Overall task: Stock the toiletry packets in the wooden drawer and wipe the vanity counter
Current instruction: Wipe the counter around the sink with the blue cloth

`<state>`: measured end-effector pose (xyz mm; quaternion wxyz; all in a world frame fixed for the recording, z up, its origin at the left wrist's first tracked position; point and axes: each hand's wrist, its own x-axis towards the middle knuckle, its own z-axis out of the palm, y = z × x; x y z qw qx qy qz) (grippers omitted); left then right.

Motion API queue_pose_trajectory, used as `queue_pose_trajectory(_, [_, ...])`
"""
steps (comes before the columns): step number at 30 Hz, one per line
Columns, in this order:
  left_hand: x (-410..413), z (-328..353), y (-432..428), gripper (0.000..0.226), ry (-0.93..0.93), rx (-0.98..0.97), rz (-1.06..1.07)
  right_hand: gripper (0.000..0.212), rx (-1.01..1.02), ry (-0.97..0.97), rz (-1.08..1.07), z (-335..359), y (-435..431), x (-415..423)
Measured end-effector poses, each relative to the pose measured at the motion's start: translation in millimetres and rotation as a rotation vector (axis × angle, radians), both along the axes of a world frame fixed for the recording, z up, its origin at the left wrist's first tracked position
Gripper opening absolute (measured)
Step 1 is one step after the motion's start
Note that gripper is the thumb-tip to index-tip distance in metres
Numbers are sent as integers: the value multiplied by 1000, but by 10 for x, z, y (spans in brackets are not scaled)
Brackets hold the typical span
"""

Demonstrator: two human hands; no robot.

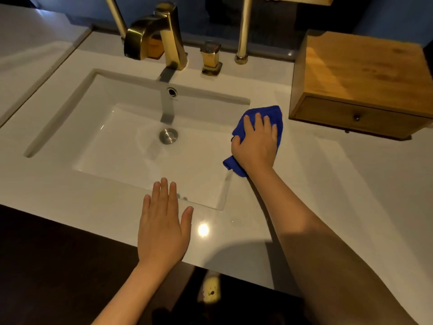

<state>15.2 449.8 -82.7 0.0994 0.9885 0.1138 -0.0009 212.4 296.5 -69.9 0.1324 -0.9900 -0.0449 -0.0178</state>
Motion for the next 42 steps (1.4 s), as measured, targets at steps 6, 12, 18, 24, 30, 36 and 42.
queue_pose_trajectory(6, [-1,4,-8,71,-12,-6,0,47,113,15,229,34,-134,72])
queue_pose_trajectory(12, [15,31,0,76,6,9,-7,39,140,24,499,39,-389,-248])
queue_pose_trajectory(18, [14,35,-13,71,9,9,-8,54,99,85,658,76,-726,-566])
queue_pose_trajectory(24, [8,53,-20,69,11,27,-8,58,135,81,573,69,-1020,-809])
queue_pose_trajectory(30, [-14,109,-41,63,25,37,-13,57,170,-4,295,24,-1173,-1163])
queue_pose_trajectory(36, [-2,93,-44,64,18,41,-6,57,169,-29,-38,-36,-956,-1562])
queue_pose_trajectory(42, [8,72,-50,64,20,39,-10,59,105,-46,-292,-49,-408,-1874])
